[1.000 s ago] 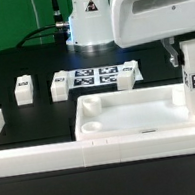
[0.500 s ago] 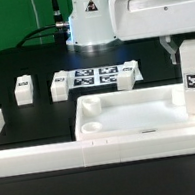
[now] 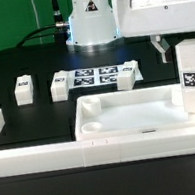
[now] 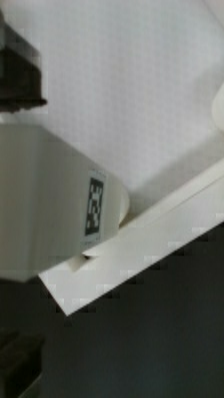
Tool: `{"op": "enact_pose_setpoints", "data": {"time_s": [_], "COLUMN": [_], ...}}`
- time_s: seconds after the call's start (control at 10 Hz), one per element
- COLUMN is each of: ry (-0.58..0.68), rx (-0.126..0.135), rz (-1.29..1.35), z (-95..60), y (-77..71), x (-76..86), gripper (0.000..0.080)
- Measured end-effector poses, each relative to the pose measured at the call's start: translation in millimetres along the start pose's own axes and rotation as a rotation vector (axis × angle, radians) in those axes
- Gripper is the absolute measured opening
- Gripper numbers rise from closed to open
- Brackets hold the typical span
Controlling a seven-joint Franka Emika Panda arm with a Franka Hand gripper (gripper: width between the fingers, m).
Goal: Assemble desk
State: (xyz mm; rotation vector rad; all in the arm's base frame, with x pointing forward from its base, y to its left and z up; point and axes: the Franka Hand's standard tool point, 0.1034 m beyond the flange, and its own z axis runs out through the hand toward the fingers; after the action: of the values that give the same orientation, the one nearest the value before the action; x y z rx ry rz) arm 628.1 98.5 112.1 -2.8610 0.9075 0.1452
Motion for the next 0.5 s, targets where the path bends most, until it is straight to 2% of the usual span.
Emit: {"op": "enact_pose_setpoints", "data": {"time_s": [0.1,0.5], "ry": [0.002,0.003], "rx": [0.002,0.0], "rz": [-0.082,-0.416], "z": [-1.6,-1.0], "y": [-0.2,0.5], "x": [0.8,1.3], "gripper": [0.0642,0.0649]}}
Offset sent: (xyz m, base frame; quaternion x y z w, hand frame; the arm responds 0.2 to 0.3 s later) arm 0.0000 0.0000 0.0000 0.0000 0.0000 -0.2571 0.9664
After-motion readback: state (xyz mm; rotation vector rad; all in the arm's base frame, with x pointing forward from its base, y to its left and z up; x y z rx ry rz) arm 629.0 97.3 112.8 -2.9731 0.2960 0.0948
